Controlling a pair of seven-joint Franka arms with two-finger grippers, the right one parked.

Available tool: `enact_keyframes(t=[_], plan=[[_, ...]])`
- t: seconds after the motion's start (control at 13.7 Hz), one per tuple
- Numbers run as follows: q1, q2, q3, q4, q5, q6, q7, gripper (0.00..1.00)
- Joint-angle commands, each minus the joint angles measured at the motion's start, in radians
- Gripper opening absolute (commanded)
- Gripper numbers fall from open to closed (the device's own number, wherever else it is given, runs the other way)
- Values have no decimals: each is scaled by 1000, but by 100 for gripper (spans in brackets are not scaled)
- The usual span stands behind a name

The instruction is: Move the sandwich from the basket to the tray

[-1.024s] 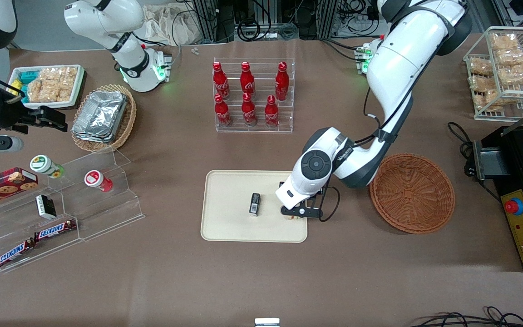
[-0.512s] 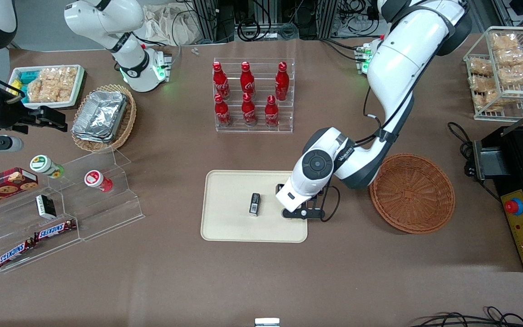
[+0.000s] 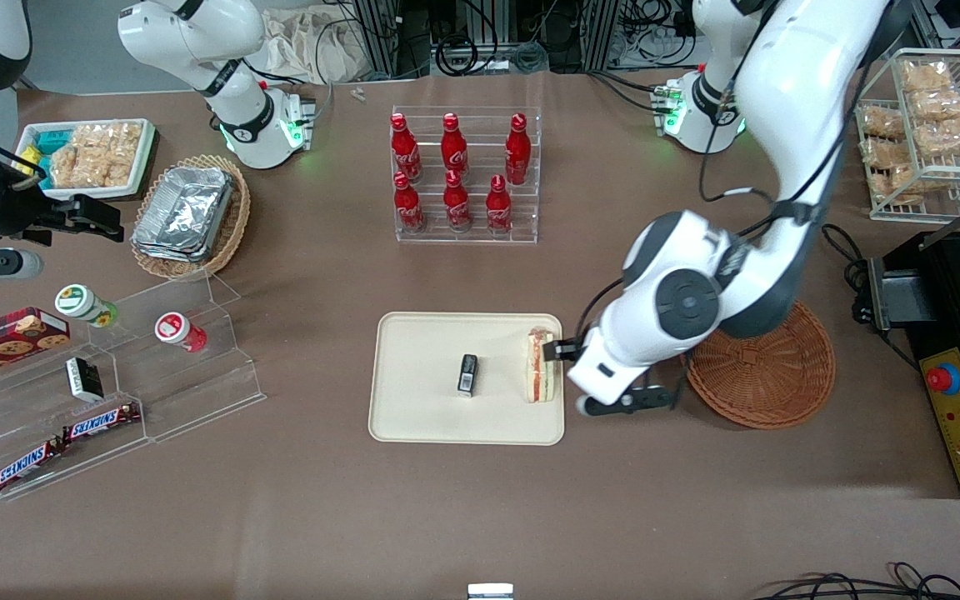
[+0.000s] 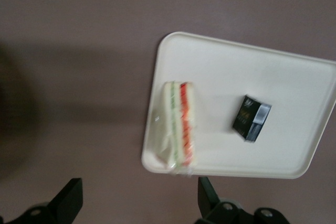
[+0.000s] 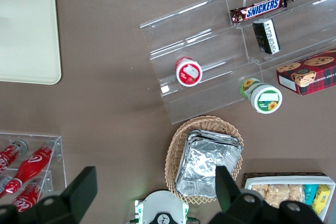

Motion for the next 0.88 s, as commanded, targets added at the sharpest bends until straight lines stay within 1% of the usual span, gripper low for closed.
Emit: enact_keyframes(t=[0.0, 0.22, 0.51, 0.66, 0.8], plan=[[61, -111, 1, -28, -8, -137, 138, 99], [150, -214, 7, -34, 1, -223, 296, 99], [262, -297, 7, -31, 4, -254, 457, 99], [297, -301, 8, -23, 33, -254, 470, 99], [343, -300, 7, -12, 44, -255, 470, 99]])
